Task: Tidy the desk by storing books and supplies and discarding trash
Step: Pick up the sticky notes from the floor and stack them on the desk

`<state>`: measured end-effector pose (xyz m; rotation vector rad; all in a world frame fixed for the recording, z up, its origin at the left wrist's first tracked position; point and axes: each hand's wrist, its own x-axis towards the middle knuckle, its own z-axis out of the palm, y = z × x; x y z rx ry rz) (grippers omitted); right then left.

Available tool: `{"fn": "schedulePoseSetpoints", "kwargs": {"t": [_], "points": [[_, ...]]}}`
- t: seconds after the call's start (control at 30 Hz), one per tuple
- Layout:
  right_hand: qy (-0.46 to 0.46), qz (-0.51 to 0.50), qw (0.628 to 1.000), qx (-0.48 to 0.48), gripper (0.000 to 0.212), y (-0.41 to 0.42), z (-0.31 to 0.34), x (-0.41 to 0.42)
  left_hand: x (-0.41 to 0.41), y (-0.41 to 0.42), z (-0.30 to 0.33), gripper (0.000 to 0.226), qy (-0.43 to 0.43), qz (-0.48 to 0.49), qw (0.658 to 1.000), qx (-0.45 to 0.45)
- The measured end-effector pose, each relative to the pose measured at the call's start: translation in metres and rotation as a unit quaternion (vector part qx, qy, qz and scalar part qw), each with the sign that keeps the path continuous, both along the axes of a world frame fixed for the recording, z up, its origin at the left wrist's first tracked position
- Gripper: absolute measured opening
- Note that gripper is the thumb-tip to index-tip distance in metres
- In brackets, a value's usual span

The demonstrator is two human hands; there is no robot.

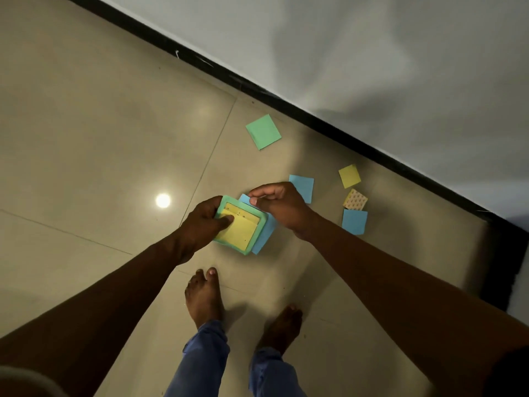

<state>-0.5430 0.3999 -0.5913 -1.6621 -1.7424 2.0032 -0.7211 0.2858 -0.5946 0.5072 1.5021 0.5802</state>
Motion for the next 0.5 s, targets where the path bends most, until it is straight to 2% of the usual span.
{"fn": "schedulePoseSetpoints", "kwargs": {"t": [0.3,0.4,0.5], "points": [[-0.058,-0.038,0.997,-0.023,0.012,0.002,-0.006,-0.026,0.006,0.015,-0.001,0.023,0.042,-0.055,0.997,0.019],[-0.061,-0.057,0.996,-0.038,0.012,-0.001,-0.023,-0.022,0.014,0.017,-0.014,0.021,0.062,-0.039,0.997,0.008],[-0.056,-0.070,0.995,-0.053,0.021,-0.002,-0.043,-0.016,0.028,0.019,-0.028,0.022,0.069,-0.003,0.998,-0.006]]}}
